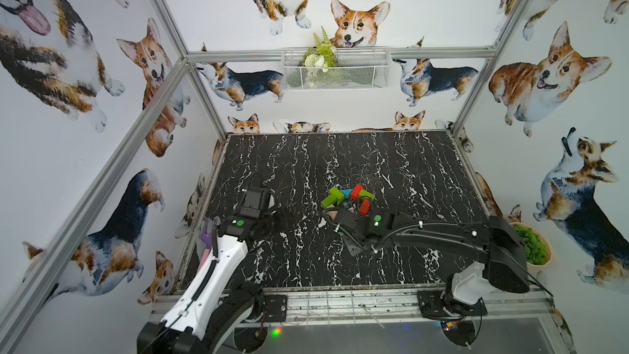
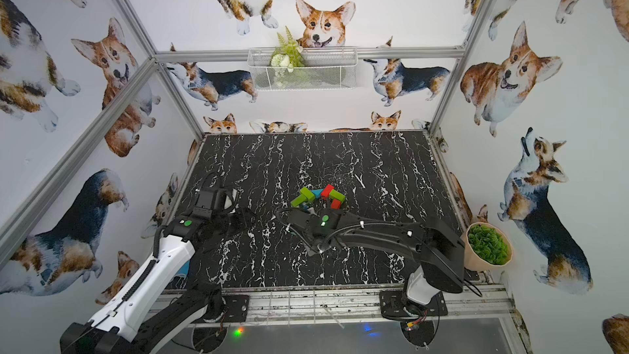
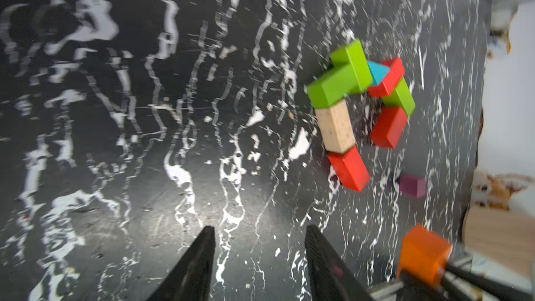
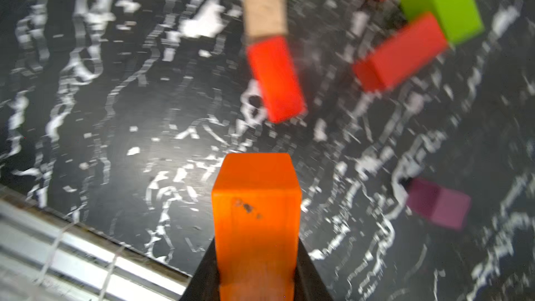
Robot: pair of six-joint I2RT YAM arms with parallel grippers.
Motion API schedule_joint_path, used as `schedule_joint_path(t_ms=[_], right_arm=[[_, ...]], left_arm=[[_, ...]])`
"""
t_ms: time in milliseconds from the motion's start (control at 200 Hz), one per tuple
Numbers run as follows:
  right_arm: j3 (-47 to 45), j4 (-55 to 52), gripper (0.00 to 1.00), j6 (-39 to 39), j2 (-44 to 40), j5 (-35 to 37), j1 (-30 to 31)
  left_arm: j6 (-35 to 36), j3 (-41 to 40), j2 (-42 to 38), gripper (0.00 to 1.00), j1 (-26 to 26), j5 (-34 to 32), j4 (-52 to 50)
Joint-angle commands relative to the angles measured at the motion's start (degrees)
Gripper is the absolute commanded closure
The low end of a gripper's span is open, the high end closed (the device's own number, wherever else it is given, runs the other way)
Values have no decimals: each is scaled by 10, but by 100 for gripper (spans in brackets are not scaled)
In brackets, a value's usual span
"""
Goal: Assemble a heart with building blocks
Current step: Place the building block at the center of the board.
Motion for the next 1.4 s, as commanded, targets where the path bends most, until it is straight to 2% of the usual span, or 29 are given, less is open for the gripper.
schedule_joint_path(t_ms=[0,175,390,440,511,596,711,866,911,976,1066,1211,1396], right_arm=[[-50,11,94,144,-26,0,-31],[-50,11,96,142,12,-31,-78],[-22,32,94,145,71,-43,-103],[-19,43,89,145,83,-52,-110],[-13,46,77,145,98,-58,-114],[-13,57,71,146,109,-69,-121],[-14,63,50,145,110,-77,-124],[-22,62,39,146,94,-77,-124],[-24,60,40,148,89,-77,-124],[-31,62,48,154,84,-81,-124],[-36,64,53,158,79,-80,-125],[-14,38,66,160,98,-68,-134],[12,14,71,159,130,-69,-152]], left_arm=[[-17,21,40,48,-84,-63,12],[-56,22,78,49,-139,-69,60],[-53,49,138,50,-192,-86,66],[-52,52,146,50,-202,-96,67],[-52,55,157,49,-212,-102,69],[-54,52,168,49,-216,-101,73],[-61,36,169,50,-217,-95,92],[-81,9,188,53,-229,-75,134],[-86,5,197,56,-234,-68,147],[-94,-1,206,60,-242,-66,164],[-102,-7,215,62,-247,-65,181],[-106,-9,222,63,-249,-66,189],[-104,-11,232,64,-253,-59,191]])
